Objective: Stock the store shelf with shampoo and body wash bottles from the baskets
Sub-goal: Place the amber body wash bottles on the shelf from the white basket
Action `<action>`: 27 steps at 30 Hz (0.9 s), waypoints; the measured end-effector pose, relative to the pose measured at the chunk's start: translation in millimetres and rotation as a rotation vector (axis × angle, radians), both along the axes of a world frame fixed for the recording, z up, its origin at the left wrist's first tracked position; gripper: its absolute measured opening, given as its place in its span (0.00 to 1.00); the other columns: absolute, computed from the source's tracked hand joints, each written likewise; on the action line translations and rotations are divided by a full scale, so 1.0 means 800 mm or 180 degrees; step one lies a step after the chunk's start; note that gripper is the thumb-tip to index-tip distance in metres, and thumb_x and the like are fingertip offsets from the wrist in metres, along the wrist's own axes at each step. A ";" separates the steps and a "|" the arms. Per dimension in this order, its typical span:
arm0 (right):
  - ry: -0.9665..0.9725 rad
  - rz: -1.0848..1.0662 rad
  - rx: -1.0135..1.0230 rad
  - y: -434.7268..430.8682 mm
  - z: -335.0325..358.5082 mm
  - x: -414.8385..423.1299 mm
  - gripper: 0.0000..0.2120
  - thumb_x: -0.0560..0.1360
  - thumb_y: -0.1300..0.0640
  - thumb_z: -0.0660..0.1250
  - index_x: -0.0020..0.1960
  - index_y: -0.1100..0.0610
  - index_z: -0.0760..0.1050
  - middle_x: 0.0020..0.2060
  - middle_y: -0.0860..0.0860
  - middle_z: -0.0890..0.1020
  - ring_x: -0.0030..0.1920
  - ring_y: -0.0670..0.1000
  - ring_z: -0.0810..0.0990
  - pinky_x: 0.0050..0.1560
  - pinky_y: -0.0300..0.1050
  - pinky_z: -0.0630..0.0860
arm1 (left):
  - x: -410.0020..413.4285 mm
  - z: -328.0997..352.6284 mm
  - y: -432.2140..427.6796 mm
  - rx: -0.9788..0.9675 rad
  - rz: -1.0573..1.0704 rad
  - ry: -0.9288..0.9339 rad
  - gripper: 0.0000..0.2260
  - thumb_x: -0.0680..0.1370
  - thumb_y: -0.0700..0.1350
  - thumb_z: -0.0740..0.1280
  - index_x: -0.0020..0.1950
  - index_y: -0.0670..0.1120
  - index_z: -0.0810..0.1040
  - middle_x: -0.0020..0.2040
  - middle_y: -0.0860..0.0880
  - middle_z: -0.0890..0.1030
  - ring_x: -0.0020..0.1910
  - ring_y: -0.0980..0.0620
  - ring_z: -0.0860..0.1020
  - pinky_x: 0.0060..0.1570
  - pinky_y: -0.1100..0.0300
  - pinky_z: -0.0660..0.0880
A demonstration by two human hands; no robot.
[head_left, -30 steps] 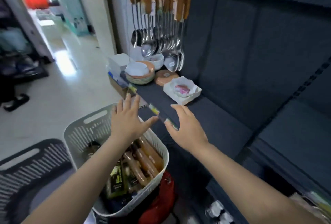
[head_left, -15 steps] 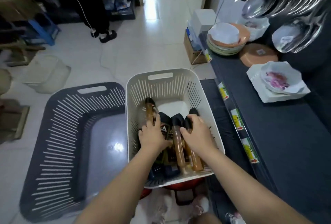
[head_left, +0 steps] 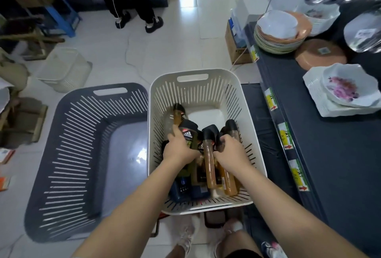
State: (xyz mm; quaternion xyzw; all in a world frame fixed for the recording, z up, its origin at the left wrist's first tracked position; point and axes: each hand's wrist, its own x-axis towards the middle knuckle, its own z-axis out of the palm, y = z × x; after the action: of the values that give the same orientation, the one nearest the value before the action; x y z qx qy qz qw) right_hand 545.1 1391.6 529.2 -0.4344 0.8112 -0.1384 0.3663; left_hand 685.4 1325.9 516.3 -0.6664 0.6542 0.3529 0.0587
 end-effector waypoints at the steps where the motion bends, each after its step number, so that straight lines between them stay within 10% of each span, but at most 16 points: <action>1: 0.0015 0.0032 0.0067 -0.002 -0.002 0.003 0.22 0.76 0.57 0.66 0.68 0.58 0.69 0.61 0.54 0.76 0.60 0.55 0.76 0.58 0.48 0.75 | 0.002 0.005 -0.003 -0.0034 0.0075 0.0036 0.51 0.71 0.52 0.75 0.79 0.45 0.42 0.76 0.40 0.58 0.66 0.39 0.72 0.56 0.51 0.75; 14: 0.0387 0.0515 0.1236 -0.053 -0.021 0.031 0.13 0.80 0.57 0.62 0.61 0.63 0.74 0.59 0.58 0.79 0.59 0.57 0.78 0.51 0.43 0.73 | 0.024 0.054 -0.022 -0.0766 0.0192 0.0686 0.43 0.67 0.53 0.75 0.76 0.46 0.57 0.66 0.45 0.69 0.58 0.45 0.74 0.53 0.52 0.76; 19: -0.1181 -0.0184 0.1526 -0.023 -0.042 0.030 0.48 0.73 0.47 0.72 0.79 0.54 0.41 0.72 0.60 0.65 0.69 0.62 0.68 0.68 0.58 0.68 | 0.027 0.065 -0.012 -0.1056 0.0205 0.1088 0.40 0.66 0.52 0.75 0.73 0.48 0.61 0.59 0.48 0.71 0.51 0.49 0.75 0.48 0.54 0.77; 27: -0.1649 -0.0946 0.0983 -0.015 -0.067 0.036 0.50 0.73 0.50 0.72 0.78 0.54 0.38 0.73 0.60 0.64 0.68 0.62 0.68 0.66 0.59 0.69 | 0.042 0.082 0.006 -0.1426 0.0143 0.1514 0.37 0.65 0.48 0.75 0.71 0.51 0.64 0.56 0.52 0.70 0.50 0.59 0.73 0.45 0.65 0.73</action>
State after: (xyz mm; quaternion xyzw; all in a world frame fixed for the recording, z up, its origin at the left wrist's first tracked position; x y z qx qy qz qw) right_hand 573.9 1379.3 476.0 -0.2011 0.7569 -0.1716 0.5976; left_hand 719.1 1331.0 582.2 -0.5758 0.6961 0.3472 -0.2517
